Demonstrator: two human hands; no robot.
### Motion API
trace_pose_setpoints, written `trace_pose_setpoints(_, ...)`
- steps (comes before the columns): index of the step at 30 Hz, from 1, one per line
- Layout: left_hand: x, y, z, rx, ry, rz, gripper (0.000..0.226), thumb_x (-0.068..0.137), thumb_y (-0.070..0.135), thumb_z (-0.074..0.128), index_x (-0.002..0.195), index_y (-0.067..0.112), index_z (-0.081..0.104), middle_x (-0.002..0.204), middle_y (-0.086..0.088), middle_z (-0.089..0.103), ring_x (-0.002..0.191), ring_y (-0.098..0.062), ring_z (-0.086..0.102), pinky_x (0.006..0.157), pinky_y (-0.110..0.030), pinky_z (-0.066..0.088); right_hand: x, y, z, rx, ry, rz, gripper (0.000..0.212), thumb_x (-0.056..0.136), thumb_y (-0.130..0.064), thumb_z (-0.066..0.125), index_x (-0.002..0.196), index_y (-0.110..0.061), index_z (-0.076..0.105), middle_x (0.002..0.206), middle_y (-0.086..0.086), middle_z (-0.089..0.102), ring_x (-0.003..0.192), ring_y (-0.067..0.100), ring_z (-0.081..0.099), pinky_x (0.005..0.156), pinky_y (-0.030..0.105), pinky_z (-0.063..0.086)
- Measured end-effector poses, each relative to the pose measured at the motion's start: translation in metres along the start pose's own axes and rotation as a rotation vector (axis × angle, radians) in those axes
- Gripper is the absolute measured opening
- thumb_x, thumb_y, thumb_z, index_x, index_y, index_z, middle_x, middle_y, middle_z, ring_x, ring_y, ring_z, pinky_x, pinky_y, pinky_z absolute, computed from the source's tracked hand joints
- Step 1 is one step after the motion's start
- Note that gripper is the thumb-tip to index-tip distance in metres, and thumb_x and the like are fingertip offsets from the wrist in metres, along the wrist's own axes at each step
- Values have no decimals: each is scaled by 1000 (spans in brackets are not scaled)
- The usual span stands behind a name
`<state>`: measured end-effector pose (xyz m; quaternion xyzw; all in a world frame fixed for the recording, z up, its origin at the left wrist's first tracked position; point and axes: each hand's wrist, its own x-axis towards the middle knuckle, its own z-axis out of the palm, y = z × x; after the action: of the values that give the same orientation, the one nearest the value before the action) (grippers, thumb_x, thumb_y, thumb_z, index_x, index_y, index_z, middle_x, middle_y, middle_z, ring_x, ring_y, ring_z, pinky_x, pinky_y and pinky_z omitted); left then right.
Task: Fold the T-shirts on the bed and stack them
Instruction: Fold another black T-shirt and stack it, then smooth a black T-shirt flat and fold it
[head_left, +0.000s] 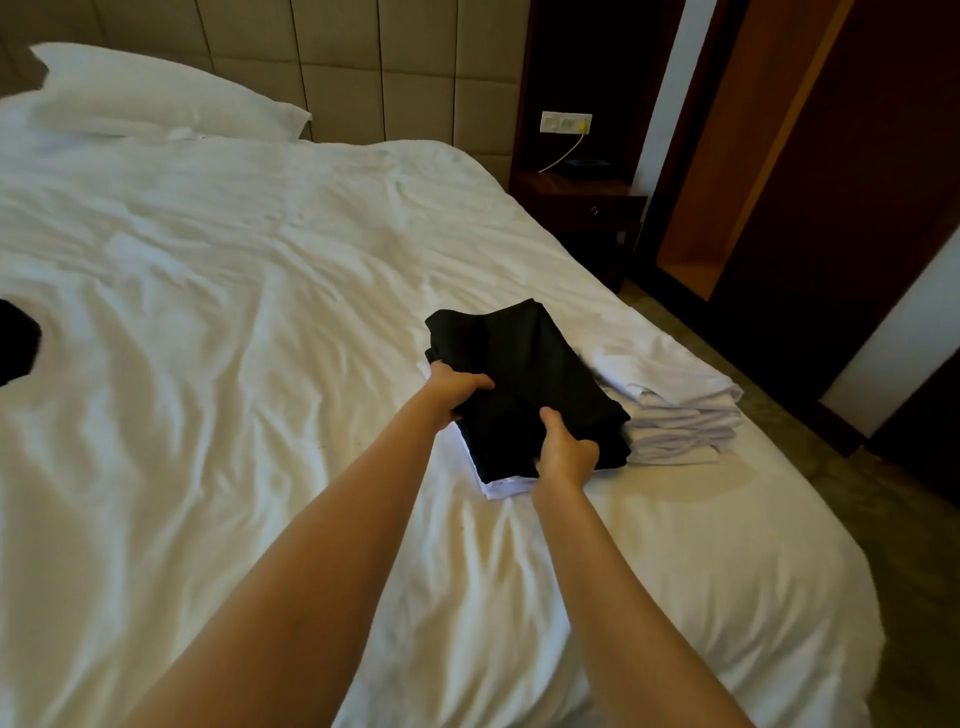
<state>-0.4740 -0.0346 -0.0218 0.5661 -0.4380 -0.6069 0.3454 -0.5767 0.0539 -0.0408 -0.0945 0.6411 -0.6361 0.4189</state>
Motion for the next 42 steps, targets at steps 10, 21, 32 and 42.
trace_pose_setpoints(10, -53, 5, -22, 533, 41, 102, 50, 94, 23, 51, 136, 2, 36, 134, -15, 46, 114, -29, 54, 87, -37, 44, -41, 6, -15, -127, 15, -99, 41, 96, -33, 46, 122, -1, 47, 120, 18, 56, 106, 38, 56, 85, 38, 47)
trace_pose_setpoints(21, -124, -23, -84, 851, 197, 148, 54, 92, 20, 53, 141, 7, 35, 142, -13, 42, 127, -28, 43, 98, -31, 38, -108, 26, 8, -934, -374, -466, 25, 97, -13, 42, 116, -4, 55, 120, 12, 59, 110, 29, 55, 78, 28, 40)
trace_pose_setpoints(32, -188, -39, -187, 893, 375, 113, 45, 93, 19, 51, 136, 10, 43, 142, -10, 43, 129, -25, 41, 100, -29, 35, -151, 40, 43, -1305, -862, -733, 23, 94, -14, 43, 113, -11, 55, 118, 7, 56, 90, 20, 54, 76, 28, 43)
trace_pose_setpoints(42, -235, -63, -283, 857, 533, -10, 42, 93, 19, 50, 133, 12, 46, 136, -9, 48, 125, -24, 45, 97, -29, 38, -210, 79, 104, -1366, -1135, -853, 26, 95, -18, 45, 119, -15, 54, 126, 6, 48, 108, 21, 53, 82, 26, 41)
